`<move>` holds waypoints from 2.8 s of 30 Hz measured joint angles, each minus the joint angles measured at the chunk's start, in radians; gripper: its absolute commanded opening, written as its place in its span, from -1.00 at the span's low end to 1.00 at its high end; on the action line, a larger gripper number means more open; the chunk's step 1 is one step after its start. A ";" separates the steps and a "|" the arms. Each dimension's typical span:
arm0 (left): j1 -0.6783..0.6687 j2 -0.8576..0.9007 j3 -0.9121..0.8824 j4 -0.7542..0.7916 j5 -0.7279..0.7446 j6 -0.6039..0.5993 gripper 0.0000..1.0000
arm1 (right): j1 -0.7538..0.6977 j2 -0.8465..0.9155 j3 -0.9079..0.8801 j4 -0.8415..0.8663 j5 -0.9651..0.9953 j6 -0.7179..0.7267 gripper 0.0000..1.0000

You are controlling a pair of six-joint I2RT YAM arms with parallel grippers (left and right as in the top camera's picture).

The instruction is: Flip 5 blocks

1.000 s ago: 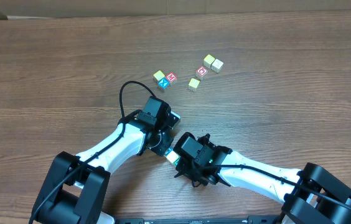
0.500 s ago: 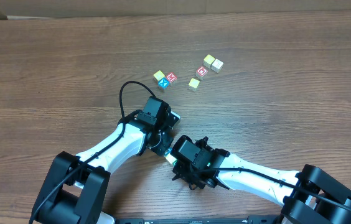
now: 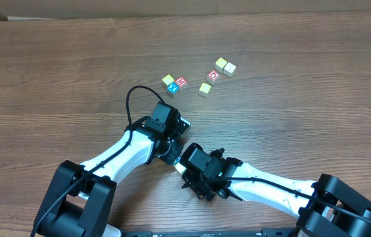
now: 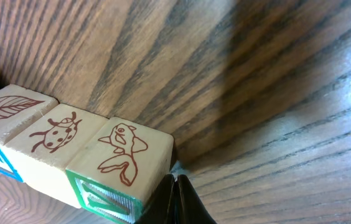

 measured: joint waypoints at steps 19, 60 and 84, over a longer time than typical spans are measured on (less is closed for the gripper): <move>0.000 0.000 -0.002 0.014 -0.005 0.000 -0.91 | 0.022 0.003 -0.002 0.023 -0.007 0.023 -0.92; 0.000 0.000 -0.002 0.027 -0.018 0.000 -0.92 | 0.033 0.040 -0.002 0.080 -0.052 0.071 -0.92; -0.011 0.000 -0.006 0.055 -0.025 0.055 -0.92 | 0.033 0.044 -0.002 0.088 -0.058 0.070 -0.92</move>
